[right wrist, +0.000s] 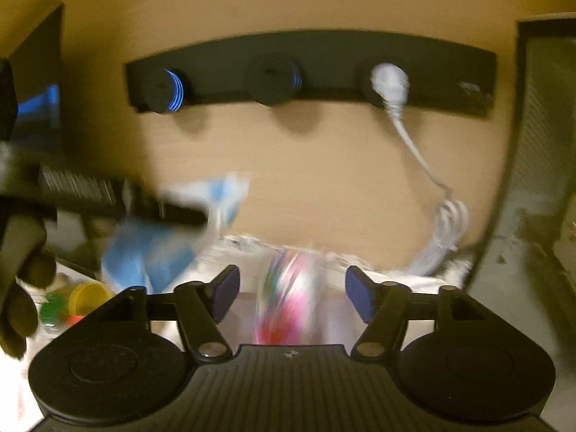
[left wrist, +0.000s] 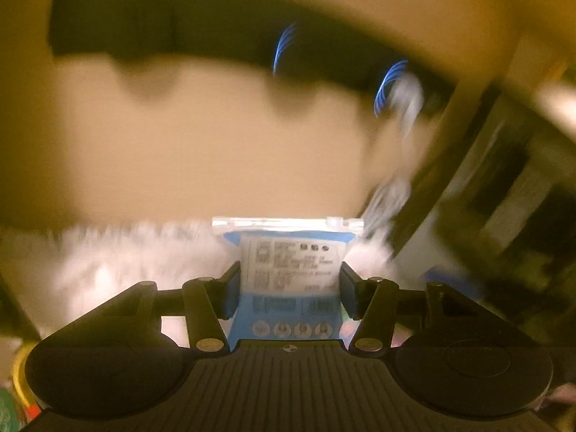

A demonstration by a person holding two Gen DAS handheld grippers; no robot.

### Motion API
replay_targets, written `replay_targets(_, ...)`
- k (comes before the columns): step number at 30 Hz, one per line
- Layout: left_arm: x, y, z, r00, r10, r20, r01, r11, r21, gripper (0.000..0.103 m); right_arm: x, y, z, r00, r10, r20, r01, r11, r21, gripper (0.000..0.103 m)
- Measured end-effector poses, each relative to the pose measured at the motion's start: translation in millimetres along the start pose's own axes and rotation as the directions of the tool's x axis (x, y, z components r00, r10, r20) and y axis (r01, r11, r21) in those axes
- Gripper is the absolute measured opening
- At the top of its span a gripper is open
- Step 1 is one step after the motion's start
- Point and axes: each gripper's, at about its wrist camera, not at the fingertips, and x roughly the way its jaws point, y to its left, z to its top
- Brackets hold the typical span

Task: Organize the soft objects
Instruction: 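Carry both packs into the pink box and open both tools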

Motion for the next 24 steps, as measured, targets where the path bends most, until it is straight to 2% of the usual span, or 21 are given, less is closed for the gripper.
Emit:
replay_targets(2,14,5,-11,0.999,0.028,-0.024,-0.029,0.999,-0.035,0.058,2,-8,-6,1.000,-0.005,-0.021,0.005,1.000,0.011,0.067)
replay_targets(4,22,12,-18,1.000,0.010,-0.027,-0.012,0.997,-0.082,0.057,1,-13,-11,0.999,-0.017,-0.029,0.018,0.999,0.028,0.067)
replay_targets(6,24,15,-18,1.000,0.000,-0.019,-0.001,0.998,-0.068,0.057,0,-20,-14,0.999,-0.029,-0.032,0.031,0.998,0.061,0.068)
replay_targets(9,12,14,-16,0.999,-0.012,0.045,0.013,1.000,-0.027,0.057,0,-27,-16,0.998,-0.040,-0.038,0.044,0.993,0.108,0.068)
replay_targets(15,-8,21,-10,0.990,-0.076,0.121,0.087,0.993,-0.085,0.057,-9,-27,-21,0.996,-0.077,-0.044,0.082,0.988,0.132,0.069)
replay_targets(22,-51,48,-31,0.983,-0.030,0.179,0.045,0.996,-0.082,0.057,-17,-20,-27,0.995,-0.082,-0.049,0.088,0.989,0.122,0.073)
replay_targets(24,-71,66,-47,0.981,0.019,0.191,-0.004,0.997,-0.079,0.057,-13,-13,-29,0.996,-0.071,-0.061,0.077,0.991,0.108,0.073)
